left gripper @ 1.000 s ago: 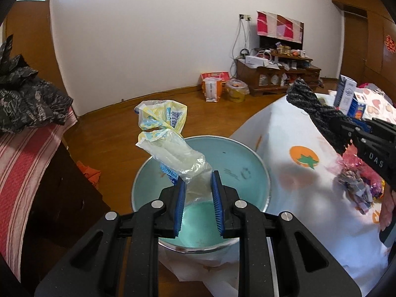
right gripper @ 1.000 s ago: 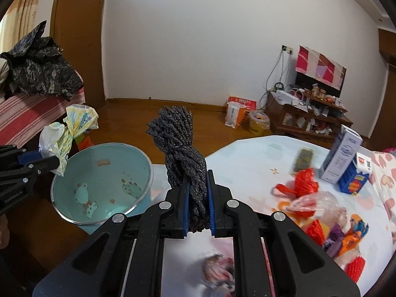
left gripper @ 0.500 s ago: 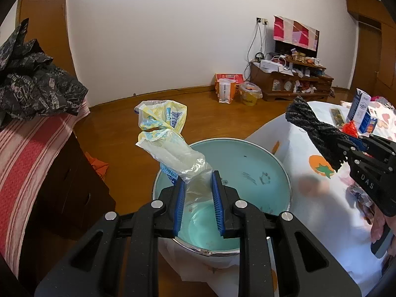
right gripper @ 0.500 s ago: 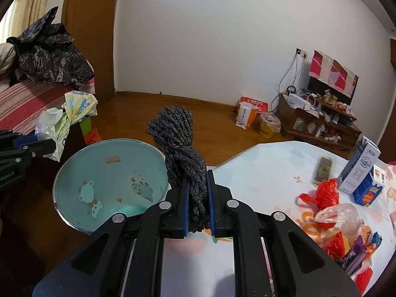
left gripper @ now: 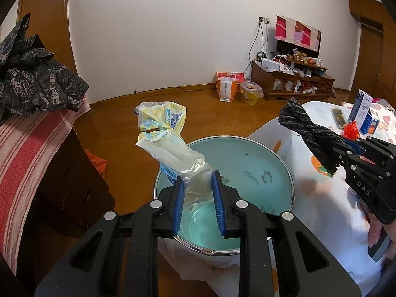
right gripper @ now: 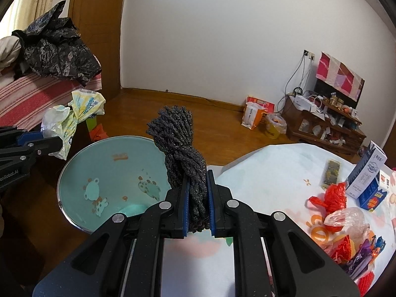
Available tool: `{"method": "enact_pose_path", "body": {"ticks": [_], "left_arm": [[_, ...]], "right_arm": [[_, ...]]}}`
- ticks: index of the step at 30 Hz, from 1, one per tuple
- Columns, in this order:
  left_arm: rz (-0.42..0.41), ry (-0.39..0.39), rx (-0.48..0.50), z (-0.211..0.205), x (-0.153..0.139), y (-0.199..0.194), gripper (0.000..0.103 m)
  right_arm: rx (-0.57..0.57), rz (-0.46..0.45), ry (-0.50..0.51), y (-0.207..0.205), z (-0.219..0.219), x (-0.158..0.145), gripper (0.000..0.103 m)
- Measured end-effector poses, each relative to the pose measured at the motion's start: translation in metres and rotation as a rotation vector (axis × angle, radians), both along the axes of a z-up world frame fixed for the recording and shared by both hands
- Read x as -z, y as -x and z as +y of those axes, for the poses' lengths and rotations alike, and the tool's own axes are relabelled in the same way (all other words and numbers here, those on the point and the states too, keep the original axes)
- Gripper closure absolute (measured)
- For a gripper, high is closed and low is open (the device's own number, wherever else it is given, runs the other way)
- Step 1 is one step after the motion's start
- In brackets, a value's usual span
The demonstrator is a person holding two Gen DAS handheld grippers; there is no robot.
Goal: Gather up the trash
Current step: 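Carry both items over the blue bin and open both grippers, then move back to the table and grasp the red foam net sleeve with the right gripper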
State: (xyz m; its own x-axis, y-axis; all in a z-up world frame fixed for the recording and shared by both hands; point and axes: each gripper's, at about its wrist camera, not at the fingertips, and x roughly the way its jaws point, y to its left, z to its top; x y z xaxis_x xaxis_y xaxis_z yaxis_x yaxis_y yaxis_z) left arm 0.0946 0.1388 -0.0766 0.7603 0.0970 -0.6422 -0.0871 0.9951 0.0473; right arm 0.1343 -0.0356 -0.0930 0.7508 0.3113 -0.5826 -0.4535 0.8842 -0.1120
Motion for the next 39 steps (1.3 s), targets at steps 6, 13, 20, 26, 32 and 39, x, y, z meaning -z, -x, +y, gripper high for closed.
{"method": "enact_pose_path", "body": {"ticks": [6,13,20,26,32,39], "left_arm": [[0.002,0.001,0.005,-0.002,0.002,-0.001,0.080],[0.006,0.007,0.022,0.000,0.004,-0.002,0.077],[-0.001,0.003,0.038,-0.008,0.004,0.001,0.047],[0.003,0.010,0.041,-0.011,0.004,0.002,0.046],[0.007,0.013,0.039,-0.023,0.009,0.002,0.035],[0.035,-0.002,0.151,-0.086,0.019,0.006,0.034]], "right_arm": [[-0.007,0.003,0.003,0.001,0.002,0.000,0.090],[-0.030,0.017,0.003,0.001,0.009,0.002,0.090],[-0.068,0.026,-0.005,0.003,0.016,0.007,0.060],[-0.036,0.029,-0.022,0.005,0.004,0.003,0.056],[0.070,0.010,-0.014,0.025,-0.044,-0.011,0.056],[0.267,-0.040,-0.026,0.077,-0.143,-0.035,0.047]]}}
